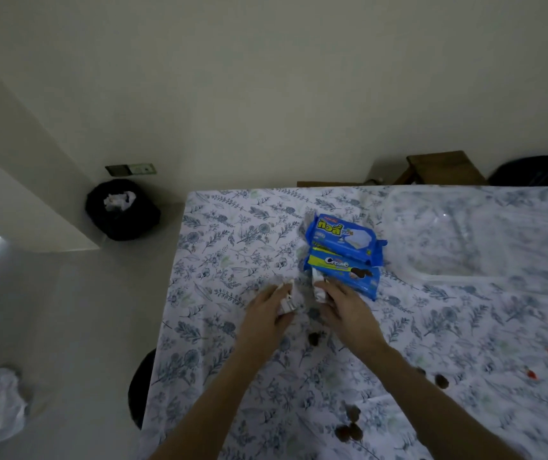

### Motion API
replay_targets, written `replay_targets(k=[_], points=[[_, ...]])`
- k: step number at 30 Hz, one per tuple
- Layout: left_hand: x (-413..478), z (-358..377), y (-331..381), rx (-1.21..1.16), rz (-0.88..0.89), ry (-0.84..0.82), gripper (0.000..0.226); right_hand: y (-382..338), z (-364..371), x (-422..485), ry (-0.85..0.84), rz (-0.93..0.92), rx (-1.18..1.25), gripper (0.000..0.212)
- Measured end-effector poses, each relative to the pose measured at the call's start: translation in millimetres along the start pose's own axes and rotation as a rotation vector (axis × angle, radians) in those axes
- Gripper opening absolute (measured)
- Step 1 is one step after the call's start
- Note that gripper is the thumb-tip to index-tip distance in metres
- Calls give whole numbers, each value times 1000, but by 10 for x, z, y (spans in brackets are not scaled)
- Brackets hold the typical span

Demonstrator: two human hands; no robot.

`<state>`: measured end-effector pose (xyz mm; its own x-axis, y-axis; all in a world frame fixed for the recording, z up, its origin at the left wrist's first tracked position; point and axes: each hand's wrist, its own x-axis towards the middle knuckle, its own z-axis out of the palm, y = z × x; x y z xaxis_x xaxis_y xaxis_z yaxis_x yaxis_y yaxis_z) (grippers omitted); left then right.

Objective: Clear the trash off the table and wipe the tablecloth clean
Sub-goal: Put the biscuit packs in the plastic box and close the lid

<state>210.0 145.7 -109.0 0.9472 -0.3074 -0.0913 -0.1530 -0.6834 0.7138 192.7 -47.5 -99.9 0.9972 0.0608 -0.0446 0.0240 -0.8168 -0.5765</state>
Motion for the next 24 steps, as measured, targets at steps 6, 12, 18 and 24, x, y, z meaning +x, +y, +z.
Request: replay_targets(k=[6,12,18,24], points=[[332,-26,716,-227,70,79,53,-60,-577,-127,264,61,504,33],[778,334,1501,-314,116,38,54,526,-1353,-129,427,98,565,35],[1138,878,2031,-213,152,-21,52,1435,-1781,52,360,179,325,39],[1485,1407,2273,127,220,-38,57,1957,-1795,362,148,132,141,44]])
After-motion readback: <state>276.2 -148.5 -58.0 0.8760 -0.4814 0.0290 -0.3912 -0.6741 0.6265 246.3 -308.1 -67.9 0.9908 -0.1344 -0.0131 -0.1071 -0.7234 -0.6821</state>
